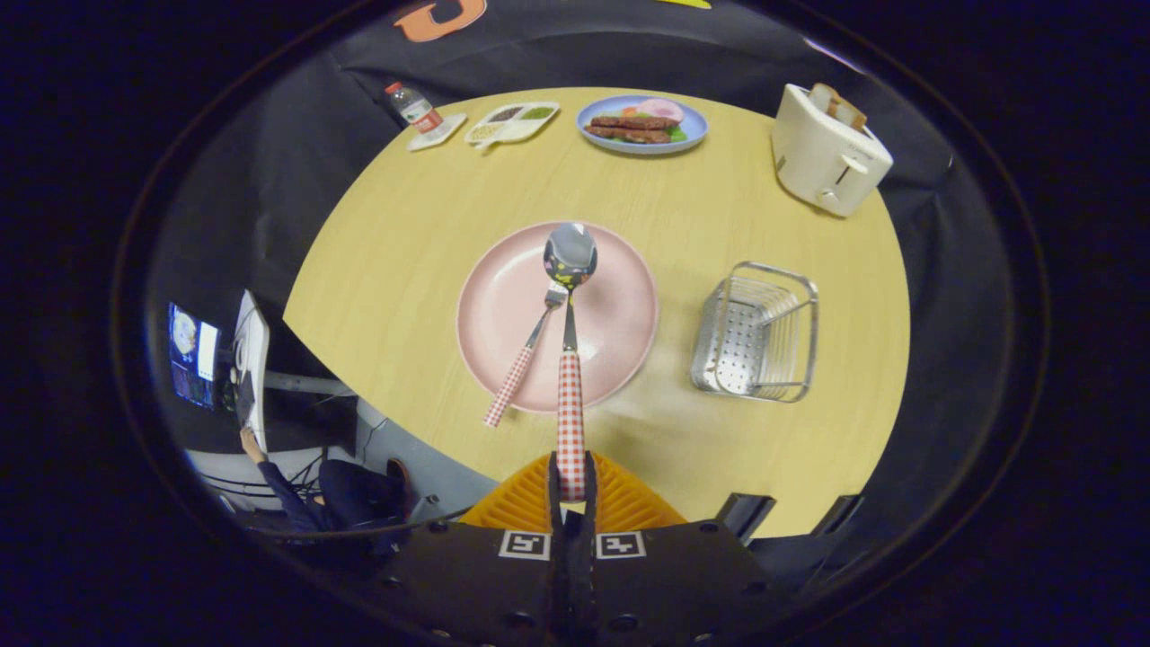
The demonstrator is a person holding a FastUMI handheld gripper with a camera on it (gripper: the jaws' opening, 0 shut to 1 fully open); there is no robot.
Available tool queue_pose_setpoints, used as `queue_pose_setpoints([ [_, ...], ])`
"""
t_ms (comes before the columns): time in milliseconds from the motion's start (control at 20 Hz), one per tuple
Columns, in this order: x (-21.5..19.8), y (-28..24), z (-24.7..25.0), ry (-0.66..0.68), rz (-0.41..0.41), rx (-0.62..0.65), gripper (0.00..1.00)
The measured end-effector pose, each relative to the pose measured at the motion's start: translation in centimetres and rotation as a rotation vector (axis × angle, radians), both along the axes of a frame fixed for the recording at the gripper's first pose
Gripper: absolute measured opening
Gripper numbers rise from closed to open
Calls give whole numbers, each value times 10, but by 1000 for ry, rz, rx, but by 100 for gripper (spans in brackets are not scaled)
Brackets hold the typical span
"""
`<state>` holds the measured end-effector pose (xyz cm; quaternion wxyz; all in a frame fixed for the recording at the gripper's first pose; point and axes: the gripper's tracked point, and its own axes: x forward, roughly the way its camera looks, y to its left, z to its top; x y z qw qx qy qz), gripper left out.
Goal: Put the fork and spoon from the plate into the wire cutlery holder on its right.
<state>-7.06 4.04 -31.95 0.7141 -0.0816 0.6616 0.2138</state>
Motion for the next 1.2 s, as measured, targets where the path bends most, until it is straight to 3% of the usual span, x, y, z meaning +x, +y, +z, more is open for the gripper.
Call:
queue_pose_setpoints([
  [200, 7, -55, 38, 24, -71, -50, 4],
  [350, -5, -84, 43, 126, -97, -91, 4],
  [650, -4, -98, 23, 266, -185, -98, 4],
  [1200, 20, -102, 14, 387, -221, -161, 4],
])
